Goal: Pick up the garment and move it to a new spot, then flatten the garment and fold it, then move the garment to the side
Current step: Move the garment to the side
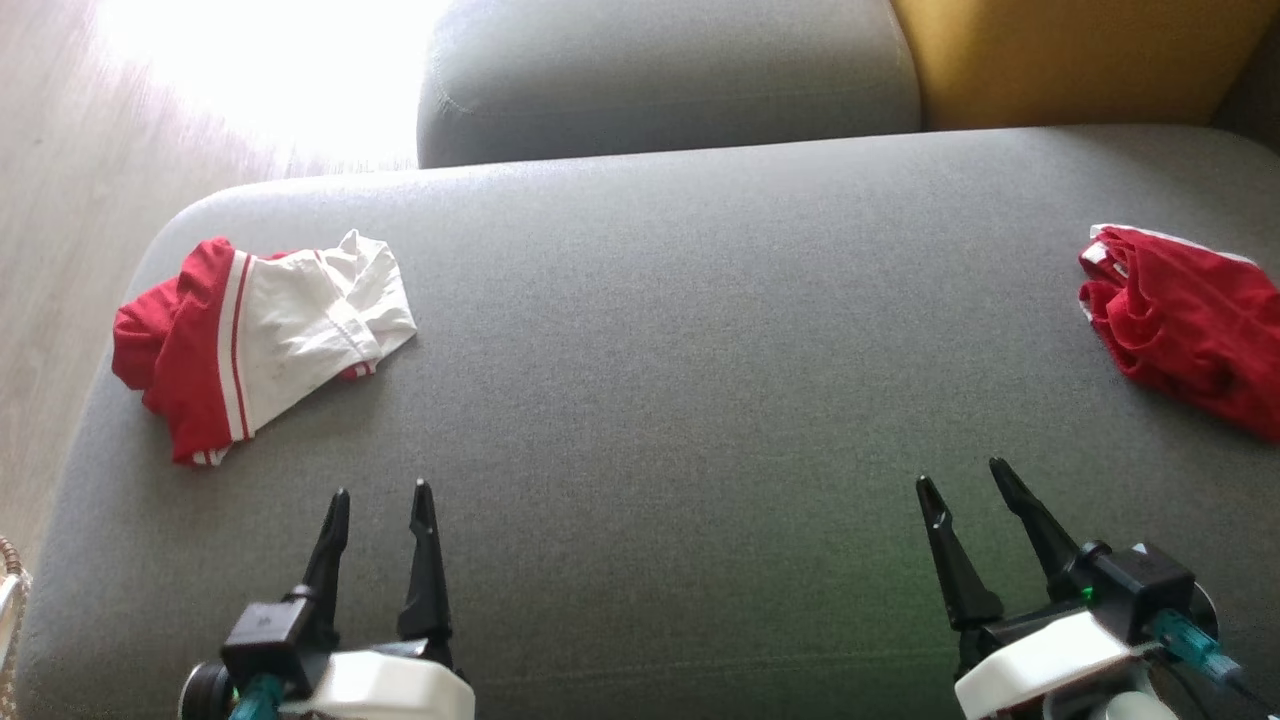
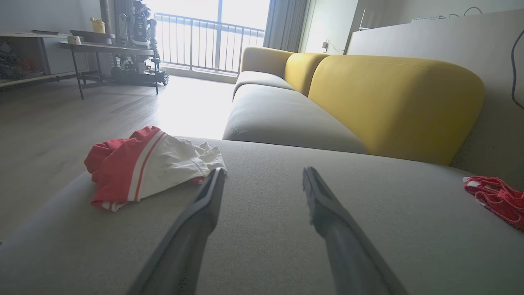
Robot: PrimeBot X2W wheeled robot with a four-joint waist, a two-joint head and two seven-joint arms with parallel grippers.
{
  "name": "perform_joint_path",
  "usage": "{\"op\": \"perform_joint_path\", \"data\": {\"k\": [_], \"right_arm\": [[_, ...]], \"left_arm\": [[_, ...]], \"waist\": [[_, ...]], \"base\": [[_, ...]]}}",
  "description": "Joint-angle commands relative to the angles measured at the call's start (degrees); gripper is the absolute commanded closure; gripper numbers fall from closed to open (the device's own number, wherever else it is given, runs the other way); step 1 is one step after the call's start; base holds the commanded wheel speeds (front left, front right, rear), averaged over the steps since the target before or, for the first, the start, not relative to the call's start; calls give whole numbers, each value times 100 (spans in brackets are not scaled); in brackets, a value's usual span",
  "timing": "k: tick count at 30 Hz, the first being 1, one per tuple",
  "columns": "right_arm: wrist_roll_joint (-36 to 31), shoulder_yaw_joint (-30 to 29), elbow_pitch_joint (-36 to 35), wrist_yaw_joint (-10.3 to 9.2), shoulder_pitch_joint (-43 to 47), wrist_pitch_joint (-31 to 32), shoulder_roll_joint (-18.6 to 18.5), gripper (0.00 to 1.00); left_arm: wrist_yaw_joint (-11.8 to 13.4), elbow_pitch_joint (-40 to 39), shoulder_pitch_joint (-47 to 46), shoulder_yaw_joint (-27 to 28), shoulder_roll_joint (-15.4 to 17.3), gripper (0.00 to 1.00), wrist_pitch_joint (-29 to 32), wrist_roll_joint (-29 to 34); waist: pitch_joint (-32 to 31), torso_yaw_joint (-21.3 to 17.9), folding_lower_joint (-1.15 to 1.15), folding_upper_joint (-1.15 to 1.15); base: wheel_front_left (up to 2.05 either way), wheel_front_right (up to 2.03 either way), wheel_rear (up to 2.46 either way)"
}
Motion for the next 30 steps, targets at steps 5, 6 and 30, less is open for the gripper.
{"op": "perform_joint_path", "data": {"k": [5,6,30], "right_arm": [[89,152,-196,-2,-171,-53,6,0],[91,161,-191,-2,-171,-53,6,0],[101,277,-137,-2,-210,-53,6,0]], "left_arm": [[-58,-86,-81,294,-24,0,-29,123],[-62,-83,-71,299,-24,0,-29,130],[-115,-1,-65,287,-25,0,-29,302]], "waist": [[-45,-22,1,0],[-49,-24,1,0],[-65,5,1,0]], "base": [[0,0,0],[0,0,0],[0,0,0]]}}
